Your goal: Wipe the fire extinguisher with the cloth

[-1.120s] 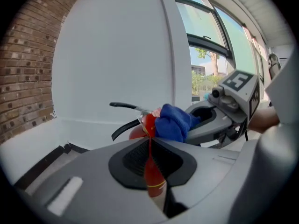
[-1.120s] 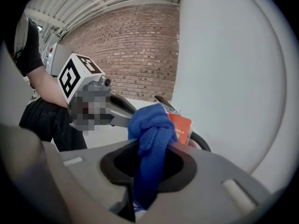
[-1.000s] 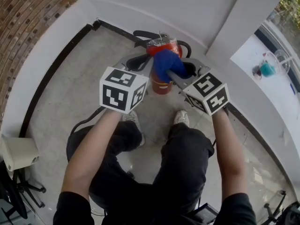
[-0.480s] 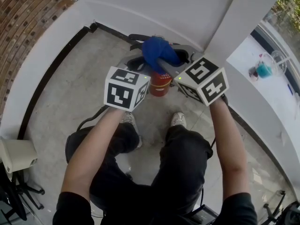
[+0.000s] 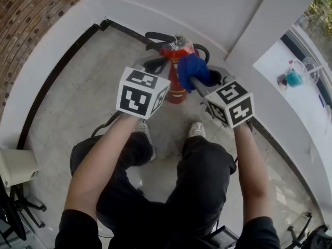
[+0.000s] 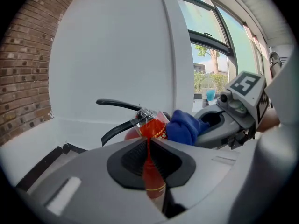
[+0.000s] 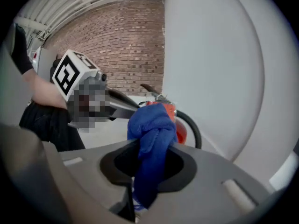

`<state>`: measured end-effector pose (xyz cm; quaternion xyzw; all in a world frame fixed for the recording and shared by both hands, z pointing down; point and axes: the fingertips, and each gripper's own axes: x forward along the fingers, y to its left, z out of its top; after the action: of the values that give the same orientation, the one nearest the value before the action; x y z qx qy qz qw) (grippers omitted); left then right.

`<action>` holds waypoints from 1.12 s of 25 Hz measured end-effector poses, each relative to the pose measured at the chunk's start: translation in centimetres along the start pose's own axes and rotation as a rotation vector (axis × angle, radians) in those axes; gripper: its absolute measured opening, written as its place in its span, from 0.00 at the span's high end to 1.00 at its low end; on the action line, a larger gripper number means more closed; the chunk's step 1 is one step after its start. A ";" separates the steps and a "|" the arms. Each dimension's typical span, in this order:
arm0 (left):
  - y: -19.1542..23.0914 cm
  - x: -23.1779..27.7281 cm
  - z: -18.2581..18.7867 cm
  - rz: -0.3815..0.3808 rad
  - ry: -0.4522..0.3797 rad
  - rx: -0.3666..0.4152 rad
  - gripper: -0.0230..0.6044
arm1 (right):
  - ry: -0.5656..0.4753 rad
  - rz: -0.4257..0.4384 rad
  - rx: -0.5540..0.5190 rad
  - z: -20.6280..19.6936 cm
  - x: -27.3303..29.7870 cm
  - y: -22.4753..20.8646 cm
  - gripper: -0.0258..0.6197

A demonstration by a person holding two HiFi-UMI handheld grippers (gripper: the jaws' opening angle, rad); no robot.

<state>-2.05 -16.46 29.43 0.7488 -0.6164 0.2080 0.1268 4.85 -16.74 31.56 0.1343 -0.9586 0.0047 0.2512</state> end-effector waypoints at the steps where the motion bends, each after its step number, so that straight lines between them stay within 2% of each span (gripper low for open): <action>1: 0.0 0.0 0.0 0.000 0.002 0.002 0.96 | 0.006 0.024 -0.007 -0.6 0.2 1.0 0.83; 4: 0.1 -0.1 0.0 0.004 0.006 0.007 0.96 | 0.039 0.094 -0.054 -1.6 0.9 3.6 0.83; 8: 0.1 -0.1 -0.2 0.006 0.011 0.017 0.96 | 0.045 0.109 -0.044 -2.1 1.0 3.7 0.83; 15: 0.2 -0.4 -0.5 0.006 0.003 0.068 0.97 | 0.057 0.012 0.078 -4.4 -0.9 -0.3 0.83; 19: -0.1 -0.8 -1.2 0.003 0.016 0.067 0.97 | 0.039 -0.036 0.102 -3.7 -2.5 -1.5 0.83; 25: -2.0 -1.7 -3.4 0.011 0.032 0.170 0.95 | 0.017 -0.087 0.120 -3.2 -4.9 -2.0 0.83; 28: -3.0 -1.8 -5.2 -0.023 0.057 0.131 0.89 | 0.014 -0.091 0.119 -3.4 -5.5 -1.7 0.83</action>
<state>-0.19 -11.92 33.40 0.7565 -0.5888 0.2676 0.0975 11.56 -16.69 31.78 0.1925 -0.9477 0.0510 0.2496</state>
